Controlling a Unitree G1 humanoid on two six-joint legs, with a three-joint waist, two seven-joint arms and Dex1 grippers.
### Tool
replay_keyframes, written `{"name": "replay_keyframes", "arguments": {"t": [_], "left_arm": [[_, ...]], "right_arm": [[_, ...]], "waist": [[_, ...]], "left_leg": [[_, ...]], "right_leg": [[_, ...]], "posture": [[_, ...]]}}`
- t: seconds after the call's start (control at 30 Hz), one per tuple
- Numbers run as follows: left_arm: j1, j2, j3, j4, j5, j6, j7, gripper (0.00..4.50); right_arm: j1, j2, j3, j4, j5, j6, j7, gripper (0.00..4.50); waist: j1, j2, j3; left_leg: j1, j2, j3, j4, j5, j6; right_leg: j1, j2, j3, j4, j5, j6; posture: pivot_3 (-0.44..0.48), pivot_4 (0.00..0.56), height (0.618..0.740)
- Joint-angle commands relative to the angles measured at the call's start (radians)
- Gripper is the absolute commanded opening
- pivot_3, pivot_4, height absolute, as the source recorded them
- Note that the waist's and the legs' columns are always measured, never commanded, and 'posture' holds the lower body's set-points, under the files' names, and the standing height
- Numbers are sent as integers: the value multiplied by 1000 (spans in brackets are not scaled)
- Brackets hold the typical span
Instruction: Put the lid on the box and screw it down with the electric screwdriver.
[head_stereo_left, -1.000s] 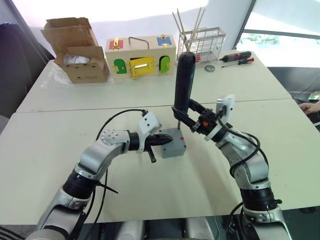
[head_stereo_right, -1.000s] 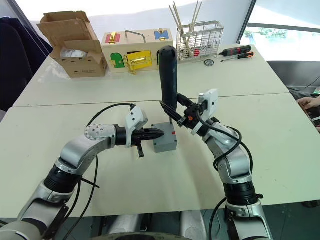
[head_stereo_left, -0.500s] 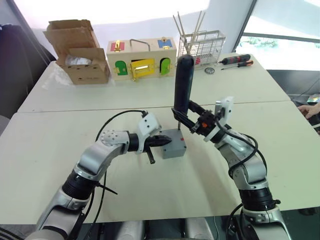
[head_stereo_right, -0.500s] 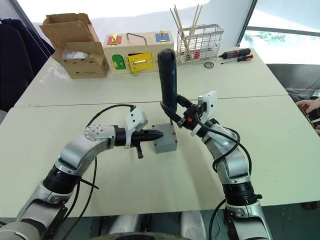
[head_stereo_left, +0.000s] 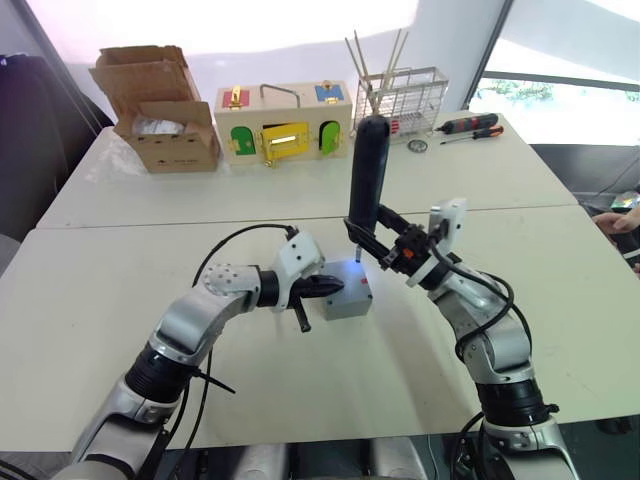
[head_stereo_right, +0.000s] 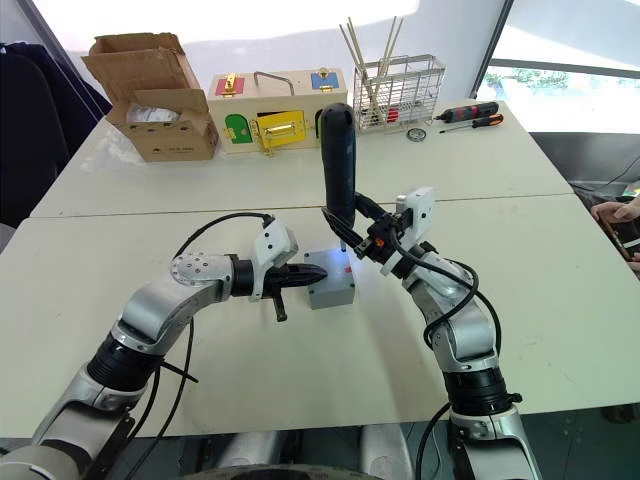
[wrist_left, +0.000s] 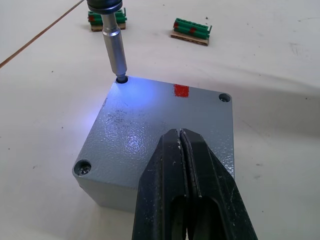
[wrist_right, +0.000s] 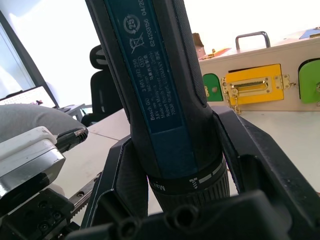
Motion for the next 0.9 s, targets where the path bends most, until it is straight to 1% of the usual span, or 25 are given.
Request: {"name": "replay_keyframes", "arguments": {"t": [0.03,0.37,0.5,0.6,0.73,0.83,0.87,0.9], "left_arm": [[10,7,-4,-11,4,8,-5,0],[6,-2,-4,1,4,-4,-9,0],[10,-8,8,-5,-6,-12,-12,0],[27,-15,38,-13,-27,-24,-15,0],[54,-85,120,-13,-84,-52,27,0],[76,-131,188,-49,-138,-49,64,0],[79,-137,208,-64,-156,-43,72,0],[79,-136,225,-76,-167,-39,78,0]], "right_arm": [[53,-2,47,87,-37,47,4,1774],[21,0,5,80,-19,48,-9,1774],[-25,-7,-49,15,42,93,-25,1774],[-109,-49,-110,-90,125,175,-37,1774],[-243,-97,-166,-149,216,263,-48,1774],[-319,-122,-224,-159,303,335,-59,1774],[-342,-129,-244,-157,331,358,-65,1774],[-367,-134,-261,-152,357,387,-81,1774]], "waist": [[0,0,0],[1,0,0],[1,0,0],[1,3,2],[2,8,15],[0,8,16],[0,7,17],[0,7,17]], "left_leg": [[0,0,0,0,0,0],[0,0,0,0,0,0],[-1,0,0,0,0,0],[-3,0,0,0,0,0],[-6,-1,0,0,0,0],[-14,0,0,1,1,-1],[-20,0,0,2,4,-7],[-24,0,0,3,5,-9]], "right_leg": [[0,0,0,0,0,0],[0,0,0,-1,0,0],[0,0,0,-1,0,0],[-2,-1,0,-1,0,0],[-6,-1,1,-1,0,0],[-14,-1,0,0,0,0],[-19,-1,0,1,1,0],[-25,-1,0,3,1,0]], "posture": [[0,150,734],[0,150,734],[0,150,734],[0,150,734],[0,150,734],[0,150,734],[0,150,734],[0,150,734]]}}
